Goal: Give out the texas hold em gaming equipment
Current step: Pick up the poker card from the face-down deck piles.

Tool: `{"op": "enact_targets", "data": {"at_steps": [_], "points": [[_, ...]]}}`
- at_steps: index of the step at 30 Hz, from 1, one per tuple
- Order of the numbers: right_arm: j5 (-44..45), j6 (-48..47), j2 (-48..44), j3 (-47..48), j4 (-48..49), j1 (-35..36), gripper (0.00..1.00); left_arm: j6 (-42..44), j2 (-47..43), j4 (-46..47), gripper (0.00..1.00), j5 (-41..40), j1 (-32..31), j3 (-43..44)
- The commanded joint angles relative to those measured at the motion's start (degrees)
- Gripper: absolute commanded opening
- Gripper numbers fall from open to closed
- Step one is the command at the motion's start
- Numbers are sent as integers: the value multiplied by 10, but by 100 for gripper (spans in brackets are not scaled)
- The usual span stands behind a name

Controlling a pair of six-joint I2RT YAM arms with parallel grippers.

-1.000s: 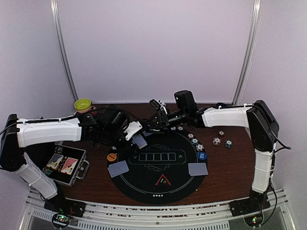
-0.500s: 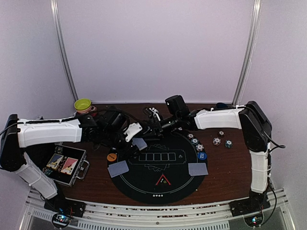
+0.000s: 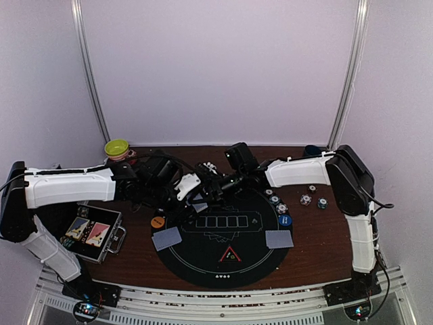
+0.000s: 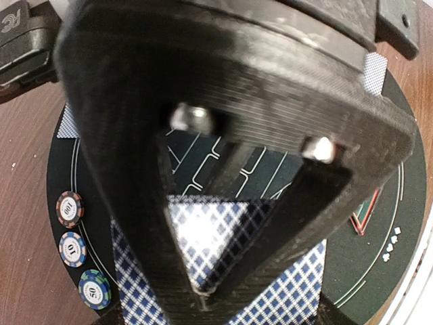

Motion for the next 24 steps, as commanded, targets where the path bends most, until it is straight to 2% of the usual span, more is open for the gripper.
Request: {"op": "enact_targets", "data": {"at_steps": [1,4,7,11,18,24], "points": [[7,-14,12,26,-17,4,57,9,-8,28,64,8,-2,1],[21,-54,19,41,-61,2,49,10,-8,28,64,7,-1,1],[37,-85,21,52,-100,-8,45,11,-9,28,64,9,-1,0],[45,-93,11,39,-103,-24,42,13,-10,28,64,8,-1,-1],[34,-106,-4,38,-117,-26,41,13,-8,27,64,8,-1,0],[-23,-85,-23,51,-106,-28,47,14,-7,27,64,6,-2,-1]]}}
